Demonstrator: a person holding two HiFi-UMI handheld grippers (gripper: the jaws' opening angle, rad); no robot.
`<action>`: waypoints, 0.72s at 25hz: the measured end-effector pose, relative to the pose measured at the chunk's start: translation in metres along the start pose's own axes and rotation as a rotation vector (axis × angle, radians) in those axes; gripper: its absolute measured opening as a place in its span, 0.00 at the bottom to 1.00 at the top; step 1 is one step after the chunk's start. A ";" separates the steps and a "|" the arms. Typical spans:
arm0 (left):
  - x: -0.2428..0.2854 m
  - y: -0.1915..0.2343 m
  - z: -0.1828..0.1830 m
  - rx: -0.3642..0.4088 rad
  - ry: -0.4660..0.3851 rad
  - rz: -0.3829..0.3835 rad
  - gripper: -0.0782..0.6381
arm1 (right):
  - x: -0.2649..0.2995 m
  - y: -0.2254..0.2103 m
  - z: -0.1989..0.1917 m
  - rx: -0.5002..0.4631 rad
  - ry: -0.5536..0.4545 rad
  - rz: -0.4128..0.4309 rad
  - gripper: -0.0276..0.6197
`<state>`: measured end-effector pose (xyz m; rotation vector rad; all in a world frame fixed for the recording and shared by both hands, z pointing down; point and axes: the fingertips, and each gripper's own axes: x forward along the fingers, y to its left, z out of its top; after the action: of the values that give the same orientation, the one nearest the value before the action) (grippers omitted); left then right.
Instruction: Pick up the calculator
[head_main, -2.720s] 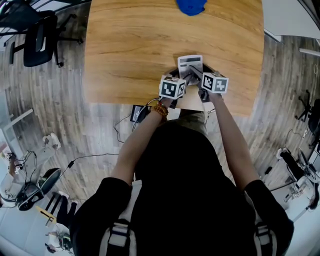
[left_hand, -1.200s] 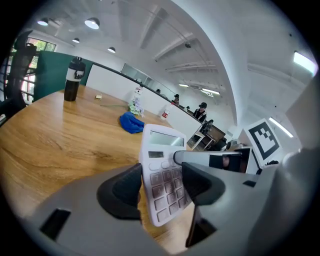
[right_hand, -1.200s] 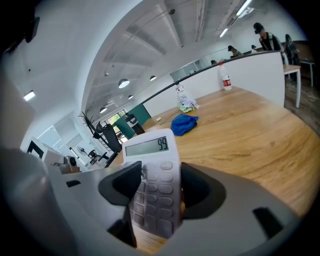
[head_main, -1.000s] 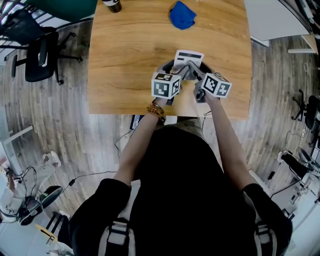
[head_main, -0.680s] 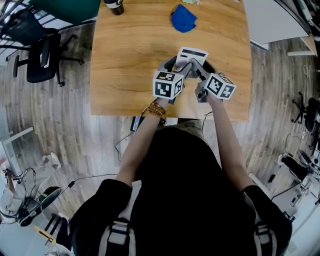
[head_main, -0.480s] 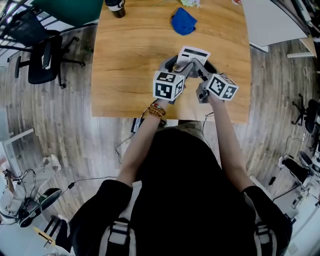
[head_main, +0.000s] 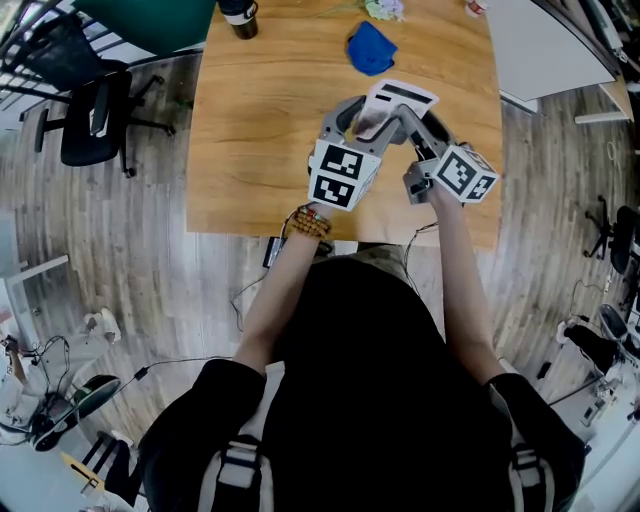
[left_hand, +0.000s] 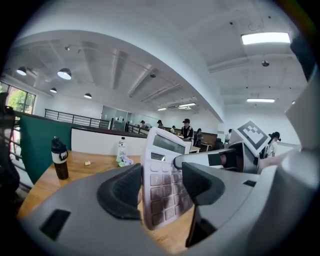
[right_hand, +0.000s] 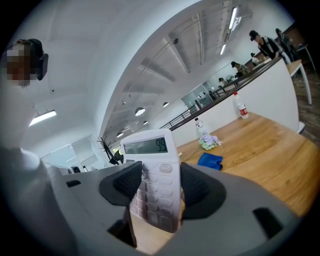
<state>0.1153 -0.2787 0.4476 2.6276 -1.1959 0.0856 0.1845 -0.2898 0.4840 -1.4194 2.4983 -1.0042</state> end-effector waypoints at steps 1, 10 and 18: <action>-0.002 -0.002 0.006 0.018 -0.008 -0.001 0.51 | -0.002 0.003 0.004 -0.011 -0.010 0.009 0.44; -0.022 -0.026 0.069 0.133 -0.122 0.005 0.51 | -0.026 0.048 0.060 -0.119 -0.130 0.090 0.44; -0.031 -0.045 0.092 0.187 -0.189 0.058 0.51 | -0.050 0.076 0.090 -0.238 -0.160 0.077 0.43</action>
<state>0.1237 -0.2506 0.3450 2.8147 -1.3871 -0.0445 0.1913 -0.2678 0.3583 -1.3865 2.5979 -0.5699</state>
